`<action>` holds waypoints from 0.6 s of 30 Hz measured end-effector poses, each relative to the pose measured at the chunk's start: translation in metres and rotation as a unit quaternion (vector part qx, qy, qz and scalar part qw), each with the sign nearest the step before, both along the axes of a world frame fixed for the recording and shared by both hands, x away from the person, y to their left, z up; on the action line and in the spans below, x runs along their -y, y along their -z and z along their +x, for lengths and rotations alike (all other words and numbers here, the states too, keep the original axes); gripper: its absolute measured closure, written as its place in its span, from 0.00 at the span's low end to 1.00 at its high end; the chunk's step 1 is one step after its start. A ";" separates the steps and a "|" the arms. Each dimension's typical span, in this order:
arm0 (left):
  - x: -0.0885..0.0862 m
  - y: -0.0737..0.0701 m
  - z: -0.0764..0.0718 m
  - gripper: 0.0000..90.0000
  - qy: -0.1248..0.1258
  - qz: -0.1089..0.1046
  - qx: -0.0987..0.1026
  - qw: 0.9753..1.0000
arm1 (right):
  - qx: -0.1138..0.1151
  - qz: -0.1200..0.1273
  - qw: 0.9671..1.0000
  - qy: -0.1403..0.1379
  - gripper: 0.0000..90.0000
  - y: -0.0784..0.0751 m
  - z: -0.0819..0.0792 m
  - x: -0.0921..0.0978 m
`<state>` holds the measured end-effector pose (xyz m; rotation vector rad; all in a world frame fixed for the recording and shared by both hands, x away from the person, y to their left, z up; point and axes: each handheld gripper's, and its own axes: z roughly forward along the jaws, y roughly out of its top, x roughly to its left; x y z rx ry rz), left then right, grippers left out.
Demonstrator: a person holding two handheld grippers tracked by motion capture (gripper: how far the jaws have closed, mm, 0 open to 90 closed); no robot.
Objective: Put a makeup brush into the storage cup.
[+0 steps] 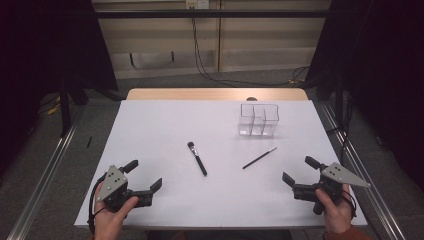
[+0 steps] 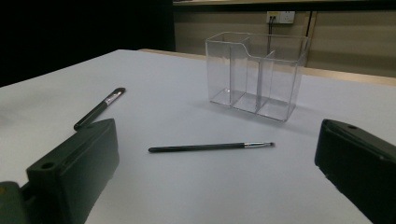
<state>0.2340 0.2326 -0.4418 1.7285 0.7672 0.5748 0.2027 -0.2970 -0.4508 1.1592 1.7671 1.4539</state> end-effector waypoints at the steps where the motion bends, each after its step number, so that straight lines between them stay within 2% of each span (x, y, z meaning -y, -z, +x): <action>1: 0.001 0.000 -0.001 0.03 0.005 0.000 0.001 1.000 | 0.001 -0.004 1.000 -0.001 0.00 0.000 0.000 -0.001; 6: 0.004 -0.002 0.000 0.03 0.009 -0.009 -0.001 1.000 | 0.002 -0.010 1.000 -0.005 0.00 -0.001 -0.001 -0.004; 18: 0.017 -0.001 0.010 0.03 0.016 -0.005 -0.014 1.000 | -0.002 -0.009 1.000 -0.003 0.00 0.000 -0.001 -0.003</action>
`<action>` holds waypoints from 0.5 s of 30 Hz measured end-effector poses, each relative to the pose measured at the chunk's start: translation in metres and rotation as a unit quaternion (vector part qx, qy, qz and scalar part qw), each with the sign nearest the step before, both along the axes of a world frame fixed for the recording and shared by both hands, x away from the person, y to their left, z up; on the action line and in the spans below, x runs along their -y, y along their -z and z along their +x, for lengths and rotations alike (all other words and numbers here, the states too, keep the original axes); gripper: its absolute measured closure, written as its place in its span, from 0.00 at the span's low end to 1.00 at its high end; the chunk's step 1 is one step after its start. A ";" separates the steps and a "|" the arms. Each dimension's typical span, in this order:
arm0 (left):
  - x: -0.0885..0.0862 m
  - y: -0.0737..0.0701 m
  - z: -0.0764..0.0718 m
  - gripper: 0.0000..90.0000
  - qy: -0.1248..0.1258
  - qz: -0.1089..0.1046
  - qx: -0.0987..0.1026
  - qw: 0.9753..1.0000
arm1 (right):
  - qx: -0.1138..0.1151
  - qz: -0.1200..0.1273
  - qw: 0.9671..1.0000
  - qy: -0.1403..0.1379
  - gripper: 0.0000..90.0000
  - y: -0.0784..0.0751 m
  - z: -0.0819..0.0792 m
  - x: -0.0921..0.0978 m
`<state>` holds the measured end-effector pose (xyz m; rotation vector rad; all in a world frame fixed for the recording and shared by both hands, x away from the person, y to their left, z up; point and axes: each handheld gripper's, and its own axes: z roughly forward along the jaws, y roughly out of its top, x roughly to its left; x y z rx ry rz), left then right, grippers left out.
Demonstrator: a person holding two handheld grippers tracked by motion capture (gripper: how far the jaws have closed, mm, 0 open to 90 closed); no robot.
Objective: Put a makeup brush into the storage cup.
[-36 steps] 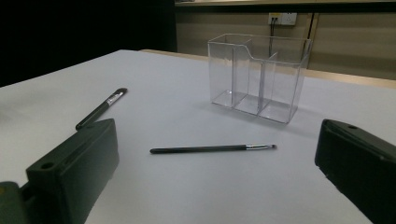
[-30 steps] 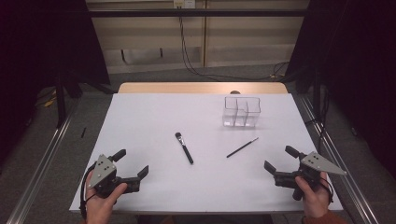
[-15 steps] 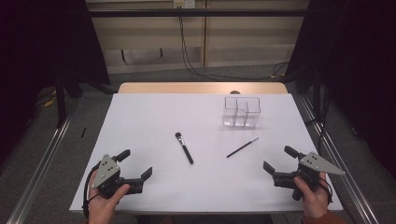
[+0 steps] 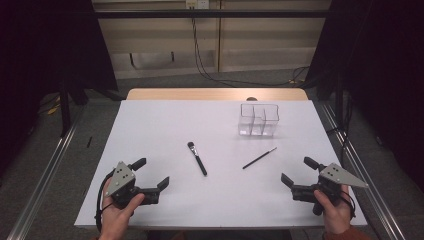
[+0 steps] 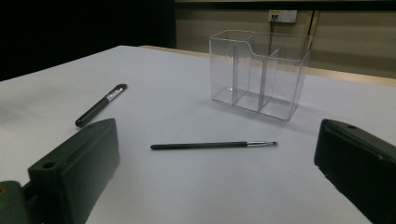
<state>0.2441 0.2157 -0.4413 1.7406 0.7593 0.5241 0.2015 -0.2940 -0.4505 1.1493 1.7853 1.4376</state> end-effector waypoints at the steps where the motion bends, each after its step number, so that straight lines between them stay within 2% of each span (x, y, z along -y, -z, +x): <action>1: 0.000 0.000 0.000 0.03 0.000 0.000 0.000 1.000 | 0.000 0.000 1.000 0.000 0.00 0.000 0.000 0.000; 8: 0.010 -0.002 0.013 0.03 0.002 0.000 -0.002 1.000 | -0.002 0.007 1.000 0.011 0.00 0.001 -0.002 0.004; 15: 0.027 -0.010 0.025 0.03 0.012 -0.011 0.013 1.000 | -0.005 -0.002 1.000 0.001 0.00 0.002 -0.001 0.001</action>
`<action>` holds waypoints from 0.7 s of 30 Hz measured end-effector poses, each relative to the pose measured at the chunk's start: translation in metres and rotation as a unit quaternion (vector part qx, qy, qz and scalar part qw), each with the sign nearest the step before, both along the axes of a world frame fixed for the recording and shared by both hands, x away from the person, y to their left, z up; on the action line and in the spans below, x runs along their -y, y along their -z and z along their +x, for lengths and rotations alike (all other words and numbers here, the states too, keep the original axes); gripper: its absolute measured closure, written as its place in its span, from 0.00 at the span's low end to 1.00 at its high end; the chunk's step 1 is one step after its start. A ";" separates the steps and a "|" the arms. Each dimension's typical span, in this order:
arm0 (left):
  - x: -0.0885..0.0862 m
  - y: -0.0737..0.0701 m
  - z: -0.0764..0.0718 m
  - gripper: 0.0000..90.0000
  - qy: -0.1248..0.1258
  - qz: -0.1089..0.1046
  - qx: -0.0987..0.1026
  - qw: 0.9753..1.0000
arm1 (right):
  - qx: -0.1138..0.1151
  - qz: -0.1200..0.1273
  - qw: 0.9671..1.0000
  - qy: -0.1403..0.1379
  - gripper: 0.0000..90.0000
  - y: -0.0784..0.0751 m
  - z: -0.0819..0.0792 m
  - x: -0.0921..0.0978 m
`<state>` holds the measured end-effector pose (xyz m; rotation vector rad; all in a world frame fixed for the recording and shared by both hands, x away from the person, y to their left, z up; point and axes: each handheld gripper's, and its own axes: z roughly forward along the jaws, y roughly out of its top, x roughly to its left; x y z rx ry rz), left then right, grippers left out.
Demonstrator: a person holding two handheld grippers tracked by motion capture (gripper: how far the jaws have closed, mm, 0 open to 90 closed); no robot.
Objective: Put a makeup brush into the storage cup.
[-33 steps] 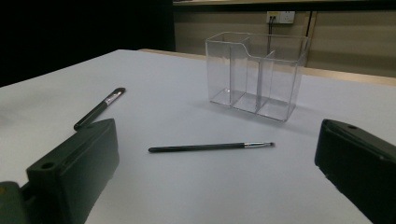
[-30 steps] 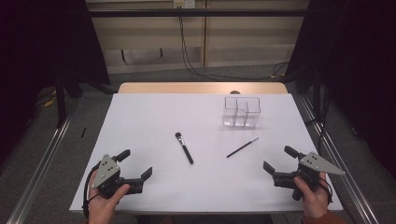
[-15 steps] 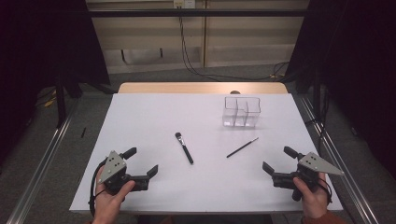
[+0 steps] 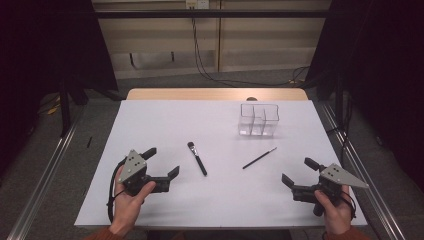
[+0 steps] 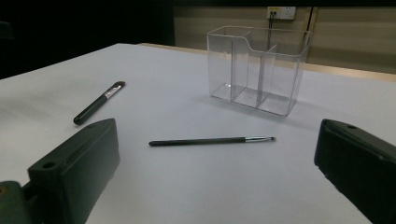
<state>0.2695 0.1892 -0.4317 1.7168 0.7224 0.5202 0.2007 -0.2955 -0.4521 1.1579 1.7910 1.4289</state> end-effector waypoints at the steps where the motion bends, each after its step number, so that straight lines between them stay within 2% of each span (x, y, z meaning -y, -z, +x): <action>1: 0.002 0.000 0.001 0.03 0.001 0.002 0.001 1.000 | 0.001 0.000 1.000 -0.001 0.00 0.000 0.000 0.000; 4: 0.006 0.001 0.004 0.03 0.003 0.004 0.001 1.000 | 0.000 0.000 1.000 -0.001 0.00 0.000 0.000 0.000; 7: 0.011 0.002 0.008 0.03 0.005 -0.003 -0.001 1.000 | 0.000 0.001 1.000 -0.003 0.00 0.000 0.000 0.000; 12: 0.014 0.001 0.014 0.03 0.003 -0.007 0.005 1.000 | -0.001 0.001 1.000 -0.003 0.00 0.000 0.001 -0.001; 21: 0.023 0.003 0.028 0.03 -0.001 0.000 0.007 1.000 | -0.002 0.003 1.000 -0.004 0.00 0.000 0.001 -0.002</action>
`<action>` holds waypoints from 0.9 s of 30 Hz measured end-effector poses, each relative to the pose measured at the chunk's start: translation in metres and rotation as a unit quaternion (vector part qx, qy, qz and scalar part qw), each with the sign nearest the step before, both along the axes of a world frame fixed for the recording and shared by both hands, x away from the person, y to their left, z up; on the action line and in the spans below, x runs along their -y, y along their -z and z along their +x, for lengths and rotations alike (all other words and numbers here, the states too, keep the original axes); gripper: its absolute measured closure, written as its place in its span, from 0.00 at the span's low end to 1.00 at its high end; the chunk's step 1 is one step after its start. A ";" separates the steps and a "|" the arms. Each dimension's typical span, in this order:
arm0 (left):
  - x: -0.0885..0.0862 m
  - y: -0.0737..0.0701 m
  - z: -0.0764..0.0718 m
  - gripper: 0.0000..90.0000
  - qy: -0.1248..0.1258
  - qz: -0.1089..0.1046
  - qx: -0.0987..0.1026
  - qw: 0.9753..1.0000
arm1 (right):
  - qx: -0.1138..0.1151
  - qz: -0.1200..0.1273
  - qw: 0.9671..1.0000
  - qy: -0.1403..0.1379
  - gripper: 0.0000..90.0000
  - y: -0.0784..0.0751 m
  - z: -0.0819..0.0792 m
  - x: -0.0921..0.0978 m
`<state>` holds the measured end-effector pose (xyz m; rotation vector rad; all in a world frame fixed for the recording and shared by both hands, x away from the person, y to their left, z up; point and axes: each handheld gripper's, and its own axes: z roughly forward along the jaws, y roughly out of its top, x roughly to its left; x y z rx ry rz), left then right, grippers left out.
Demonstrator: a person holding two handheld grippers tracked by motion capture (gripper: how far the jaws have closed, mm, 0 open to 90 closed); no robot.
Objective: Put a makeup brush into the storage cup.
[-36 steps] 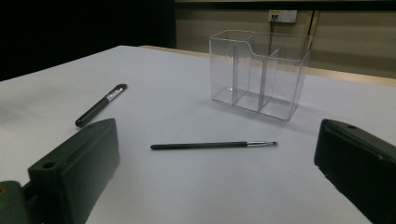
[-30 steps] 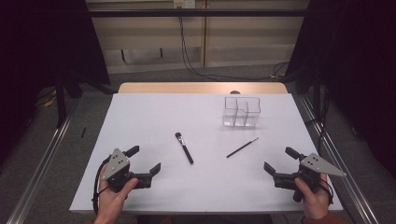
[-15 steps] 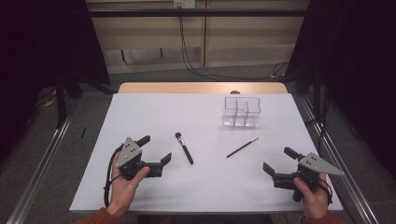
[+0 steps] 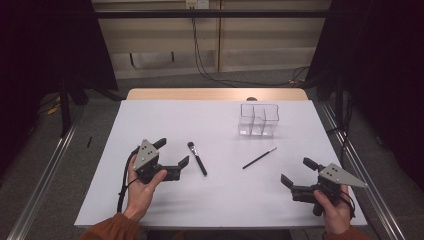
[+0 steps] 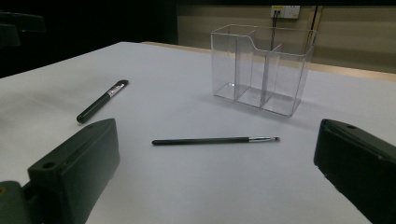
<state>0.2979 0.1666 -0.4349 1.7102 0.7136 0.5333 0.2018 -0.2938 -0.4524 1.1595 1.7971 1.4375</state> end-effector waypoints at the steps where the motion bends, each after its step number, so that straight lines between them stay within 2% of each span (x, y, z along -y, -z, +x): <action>1: 0.000 0.000 0.000 0.03 0.000 0.000 0.000 1.000 | 0.001 -0.002 1.000 -0.001 0.00 0.000 0.000 0.000; 12: 0.005 0.002 0.021 0.03 -0.011 0.002 0.001 1.000 | -0.001 -0.002 1.000 -0.003 0.00 0.000 0.001 0.000; 18: 0.012 -0.002 0.029 0.03 -0.010 -0.008 0.009 1.000 | 0.000 -0.004 1.000 -0.005 0.00 0.000 0.001 0.000; 23: 0.019 -0.005 0.037 0.03 -0.005 0.001 0.009 1.000 | -0.001 -0.004 1.000 -0.005 0.00 0.001 0.001 0.000; 27: 0.023 -0.008 0.045 0.03 -0.008 -0.002 0.009 1.000 | -0.002 -0.004 1.000 -0.005 0.00 0.001 0.001 0.000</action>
